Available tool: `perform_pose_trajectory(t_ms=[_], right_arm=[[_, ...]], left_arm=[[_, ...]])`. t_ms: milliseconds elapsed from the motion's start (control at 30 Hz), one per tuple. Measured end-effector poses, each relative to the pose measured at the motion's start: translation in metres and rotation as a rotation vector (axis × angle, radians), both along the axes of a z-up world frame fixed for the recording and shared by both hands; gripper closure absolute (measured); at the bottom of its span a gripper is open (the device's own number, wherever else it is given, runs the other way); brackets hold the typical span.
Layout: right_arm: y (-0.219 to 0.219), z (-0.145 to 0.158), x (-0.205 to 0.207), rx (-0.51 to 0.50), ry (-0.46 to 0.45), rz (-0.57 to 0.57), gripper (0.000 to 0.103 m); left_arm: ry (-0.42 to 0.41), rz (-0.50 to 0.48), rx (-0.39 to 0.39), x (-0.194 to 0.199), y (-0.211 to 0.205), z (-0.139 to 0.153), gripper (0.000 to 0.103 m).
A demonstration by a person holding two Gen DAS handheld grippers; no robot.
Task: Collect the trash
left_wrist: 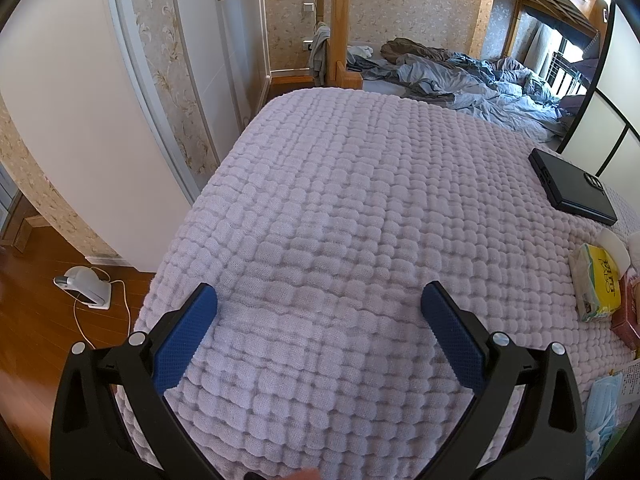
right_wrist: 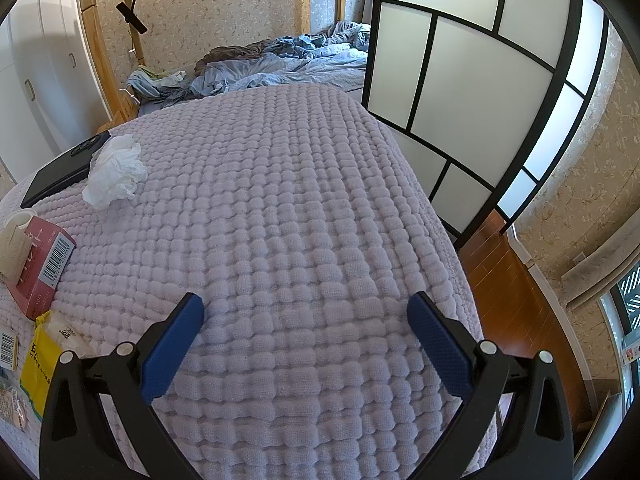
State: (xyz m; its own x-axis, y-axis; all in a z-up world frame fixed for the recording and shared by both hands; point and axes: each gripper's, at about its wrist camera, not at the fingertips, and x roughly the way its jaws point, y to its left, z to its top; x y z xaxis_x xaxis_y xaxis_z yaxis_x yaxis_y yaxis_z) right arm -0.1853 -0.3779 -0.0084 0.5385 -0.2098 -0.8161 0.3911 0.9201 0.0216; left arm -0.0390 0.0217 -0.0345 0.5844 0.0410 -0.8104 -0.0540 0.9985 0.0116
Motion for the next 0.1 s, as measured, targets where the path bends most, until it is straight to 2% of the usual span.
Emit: perform_pose_trajectory(t_ms=[100], right_arm=[[0.0001, -0.0001, 0.0, 0.0, 0.0, 0.0, 0.004]], left_arm=[[0.0, 0.0, 0.0, 0.0, 0.0, 0.0002, 0.001]])
